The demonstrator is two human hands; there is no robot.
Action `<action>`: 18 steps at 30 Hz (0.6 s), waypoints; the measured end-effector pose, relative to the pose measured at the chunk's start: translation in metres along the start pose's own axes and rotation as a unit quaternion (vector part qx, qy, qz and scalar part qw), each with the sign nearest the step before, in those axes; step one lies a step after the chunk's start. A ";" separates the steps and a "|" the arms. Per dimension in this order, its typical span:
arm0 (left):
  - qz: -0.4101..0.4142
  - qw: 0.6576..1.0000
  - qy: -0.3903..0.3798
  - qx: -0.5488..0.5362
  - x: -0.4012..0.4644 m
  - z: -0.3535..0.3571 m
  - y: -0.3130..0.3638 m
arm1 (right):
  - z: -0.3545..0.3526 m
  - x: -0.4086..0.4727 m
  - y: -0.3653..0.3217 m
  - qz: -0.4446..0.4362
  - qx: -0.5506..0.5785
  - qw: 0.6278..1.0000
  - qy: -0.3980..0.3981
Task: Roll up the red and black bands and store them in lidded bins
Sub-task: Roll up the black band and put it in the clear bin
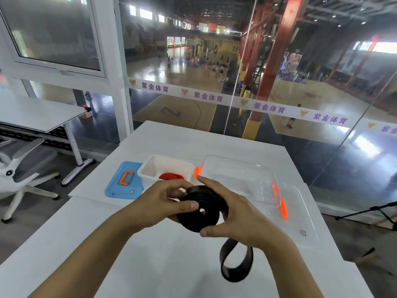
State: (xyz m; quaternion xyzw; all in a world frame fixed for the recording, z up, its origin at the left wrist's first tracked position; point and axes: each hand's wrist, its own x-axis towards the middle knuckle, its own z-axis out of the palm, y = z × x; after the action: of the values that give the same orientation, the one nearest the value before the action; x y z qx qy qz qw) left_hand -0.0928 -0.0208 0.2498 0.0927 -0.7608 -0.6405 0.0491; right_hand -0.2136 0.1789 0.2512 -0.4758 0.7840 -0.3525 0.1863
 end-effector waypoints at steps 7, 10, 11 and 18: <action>0.008 0.977 0.097 -0.188 -0.003 0.015 -0.012 | -0.001 -0.003 -0.009 -0.020 0.043 0.998 0.043; 0.005 0.960 0.131 -0.246 -0.003 0.022 -0.013 | 0.009 0.000 -0.013 -0.031 0.052 0.996 0.069; 0.001 0.955 0.138 -0.263 -0.003 0.025 -0.013 | 0.013 0.001 -0.014 -0.033 0.052 0.994 0.086; -0.028 0.923 0.164 -0.348 -0.006 0.041 -0.016 | 0.049 0.008 -0.019 0.011 0.054 0.982 0.181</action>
State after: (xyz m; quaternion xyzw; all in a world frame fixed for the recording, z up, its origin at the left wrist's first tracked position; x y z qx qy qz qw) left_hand -0.0937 0.0177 0.2273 0.1946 -0.4683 -0.8419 0.1846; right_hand -0.1751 0.1478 0.2318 -0.3851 0.7895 -0.4727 0.0709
